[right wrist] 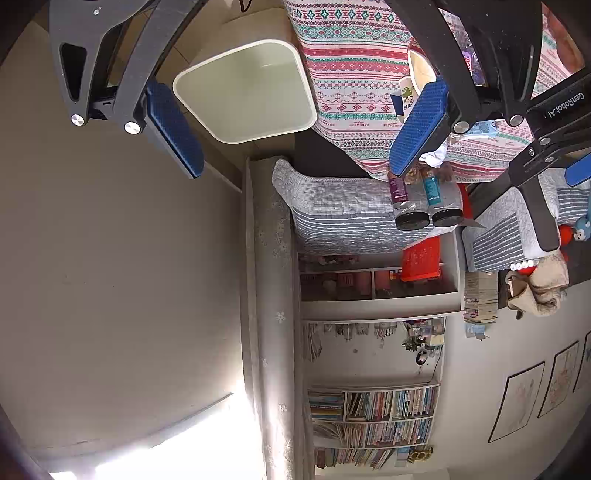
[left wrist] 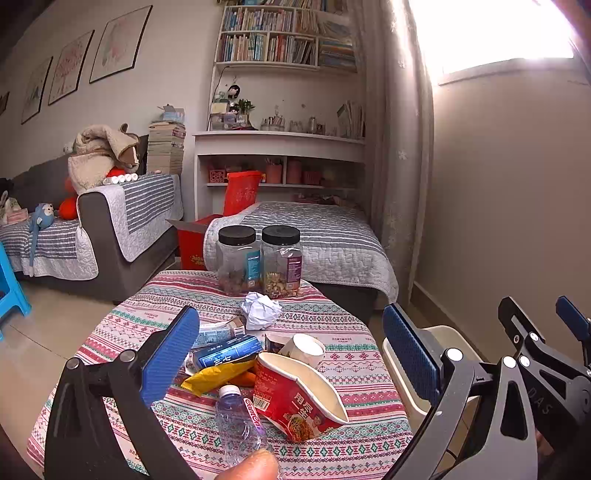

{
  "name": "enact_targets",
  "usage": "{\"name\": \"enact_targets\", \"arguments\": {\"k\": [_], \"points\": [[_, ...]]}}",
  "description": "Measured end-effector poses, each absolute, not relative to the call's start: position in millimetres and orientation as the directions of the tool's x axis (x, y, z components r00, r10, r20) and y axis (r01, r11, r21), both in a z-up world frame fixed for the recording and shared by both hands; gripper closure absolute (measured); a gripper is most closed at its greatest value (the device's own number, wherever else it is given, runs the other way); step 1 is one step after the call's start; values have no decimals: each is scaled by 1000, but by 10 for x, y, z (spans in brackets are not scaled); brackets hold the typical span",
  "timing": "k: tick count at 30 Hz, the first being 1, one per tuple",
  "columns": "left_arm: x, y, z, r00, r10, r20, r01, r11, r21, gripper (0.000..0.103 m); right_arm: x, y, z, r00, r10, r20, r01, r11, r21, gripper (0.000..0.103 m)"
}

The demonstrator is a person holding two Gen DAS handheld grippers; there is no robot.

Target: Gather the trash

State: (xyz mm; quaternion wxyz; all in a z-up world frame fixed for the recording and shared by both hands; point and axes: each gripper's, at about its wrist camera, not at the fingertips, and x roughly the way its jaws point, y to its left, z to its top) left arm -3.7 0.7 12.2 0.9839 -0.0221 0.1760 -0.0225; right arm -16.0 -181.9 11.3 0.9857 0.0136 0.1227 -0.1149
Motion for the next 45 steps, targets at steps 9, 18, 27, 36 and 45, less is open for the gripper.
{"name": "enact_targets", "arguments": {"k": [9, 18, 27, 36, 45], "points": [[-74, 11, 155, 945, -65, -319, 47, 997, -62, 6, -208, -1829, 131, 946, -240, -218, 248, 969, 12, 7], [-104, -16, 191, 950, -72, -304, 56, 997, -60, 6, -229, -1805, 98, 950, -245, -196, 252, 968, 14, 7], [-126, -23, 207, 952, -76, -295, 60, 996, -63, 6, -280, -1821, 99, 954, -247, -167, 254, 967, 23, 7], [-154, -31, 237, 956, -82, -282, 67, 996, -62, 6, -357, -1806, 129, 959, -250, -133, 255, 967, 22, 7], [-157, -15, 236, 954, -81, -289, 65, 996, -64, 6, -382, -1812, 118, 959, -251, -128, 256, 966, 23, 7]]}}
